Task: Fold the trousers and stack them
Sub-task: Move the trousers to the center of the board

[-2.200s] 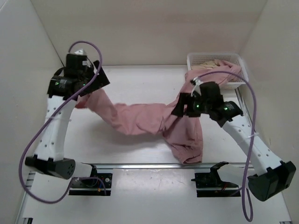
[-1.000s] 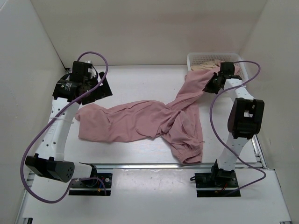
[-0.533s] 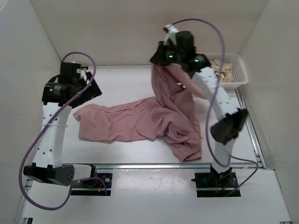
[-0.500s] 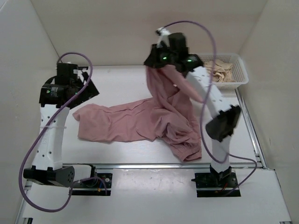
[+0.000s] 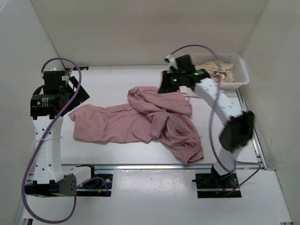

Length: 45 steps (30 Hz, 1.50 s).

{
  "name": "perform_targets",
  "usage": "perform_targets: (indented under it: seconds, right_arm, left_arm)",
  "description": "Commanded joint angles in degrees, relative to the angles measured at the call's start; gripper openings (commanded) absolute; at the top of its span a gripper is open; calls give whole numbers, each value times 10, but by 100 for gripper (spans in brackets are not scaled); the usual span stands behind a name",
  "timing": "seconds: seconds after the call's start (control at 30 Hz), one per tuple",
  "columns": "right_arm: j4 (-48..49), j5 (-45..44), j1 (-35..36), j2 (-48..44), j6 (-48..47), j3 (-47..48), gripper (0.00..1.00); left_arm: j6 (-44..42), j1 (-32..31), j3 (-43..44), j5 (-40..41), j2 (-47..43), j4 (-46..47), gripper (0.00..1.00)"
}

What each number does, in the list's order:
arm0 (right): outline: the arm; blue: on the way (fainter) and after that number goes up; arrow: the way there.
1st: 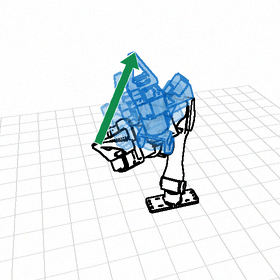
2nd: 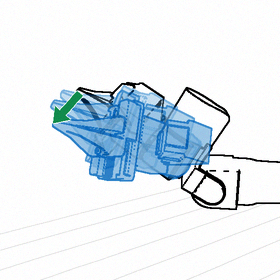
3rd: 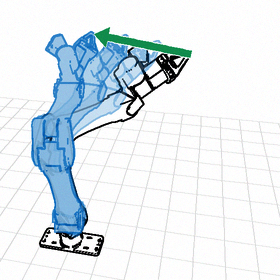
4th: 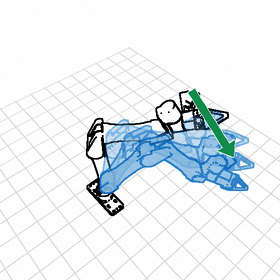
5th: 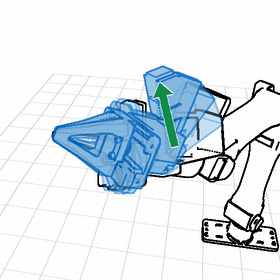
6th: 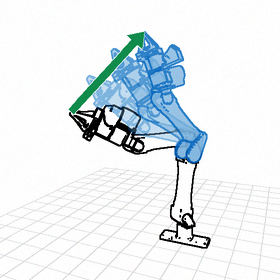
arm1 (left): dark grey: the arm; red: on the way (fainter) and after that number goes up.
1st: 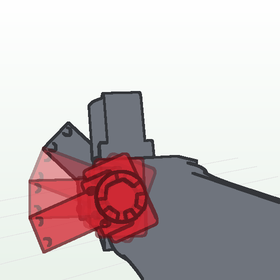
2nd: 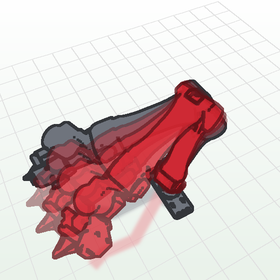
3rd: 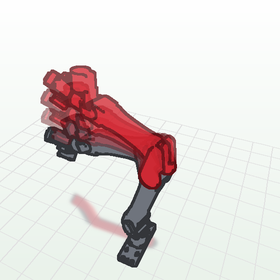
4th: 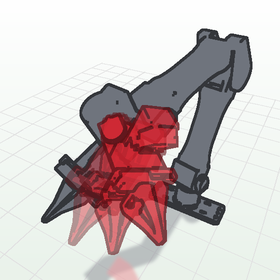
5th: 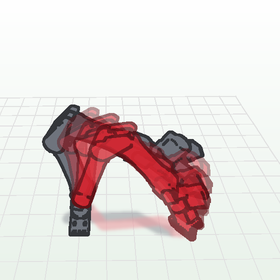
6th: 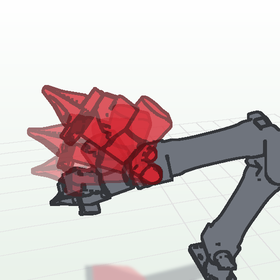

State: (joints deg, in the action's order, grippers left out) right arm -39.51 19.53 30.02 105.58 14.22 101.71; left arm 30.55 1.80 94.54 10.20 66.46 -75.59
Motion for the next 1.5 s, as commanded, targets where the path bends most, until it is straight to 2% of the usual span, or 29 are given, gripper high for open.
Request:
perform_targets:
  seconds: [0.0,0.07,0.1,0.17,0.2,0.23,0.43,0.63,0.7,0.73,0.77,0.8,0.83,0.87,0.93,1.07,1.13,1.17,1.2,1.23,1.27,1.3,1.37,1.43,1.47]
  right_arm:
    - [43,-61,-36,-149,22,-130,0]
    - [73,-72,-77,-192,41,-235,0]
    - [83,-72,-91,-204,67,-265,4]
    - [100,-72,-131,-223,90,-322,49]
    - [108,-80,-142,-223,109,-336,82]
    - [115,-80,-162,-223,118,-346,87]
    - [121,-80,-203,-116,191,-321,100]
    - [183,-52,-223,-27,264,-320,100]
    - [202,-34,-223,3,278,-311,88]
    - [215,-34,-223,9,278,-305,74]
    - [215,-34,-217,9,278,-296,31]
    - [206,-86,-192,-1,267,-283,12]
    - [181,-142,-169,-14,252,-261,0]
    - [132,-193,-145,-14,237,-207,0]
    - [110,-229,-93,0,206,-154,0]
    - [103,-163,-52,84,200,-6,0]
    - [97,-96,-30,161,200,122,0]
    - [90,-69,-24,192,200,173,4]
    - [76,-43,-18,224,207,278,15]
    - [59,-21,-18,287,218,337,69]
    - [31,-21,-13,314,223,446,85]
    - [0,-21,-13,339,223,475,98]
    - [0,-42,-13,319,209,467,100]
    - [41,-83,-13,238,198,358,100]
    - [52,-131,-13,207,189,319,100]
  left_arm:
    - [-21,3,-23,-37,6,30,100]
    - [-26,3,-34,-57,6,40,100]
    - [-26,3,-42,-63,6,47,100]
    - [-26,3,-48,-82,11,52,100]
    - [-26,3,-53,-82,11,57,100]
    - [-26,-4,-59,-82,11,57,100]
    - [-31,-9,-64,-99,11,63,100]
    - [-43,-15,-75,-93,1,58,100]
    - [-43,-15,-75,-93,1,58,100]
    - [-43,-15,-75,-93,1,58,100]
    - [-43,-15,-75,-93,1,58,100]
    - [-43,-15,-75,-93,1,58,100]
    - [-48,-15,-70,-93,1,58,100]
    - [-48,-15,-70,-93,1,58,100]
    - [-48,-15,-70,-88,1,58,100]
    - [-35,-15,-70,-88,6,58,100]
    - [-35,-15,-70,-88,1,58,100]
    - [-35,-15,-65,-82,1,58,100]
    - [-35,-15,-65,-82,-5,58,100]
    - [-35,-15,-65,-82,-5,58,100]
    - [-35,-15,-59,-74,-11,52,100]
    - [-35,-15,-59,-74,-11,52,100]
    - [-40,-15,-59,-62,-11,47,100]
    - [-40,-15,-67,-62,-11,47,100]
    - [-40,-15,-84,-62,-11,47,100]
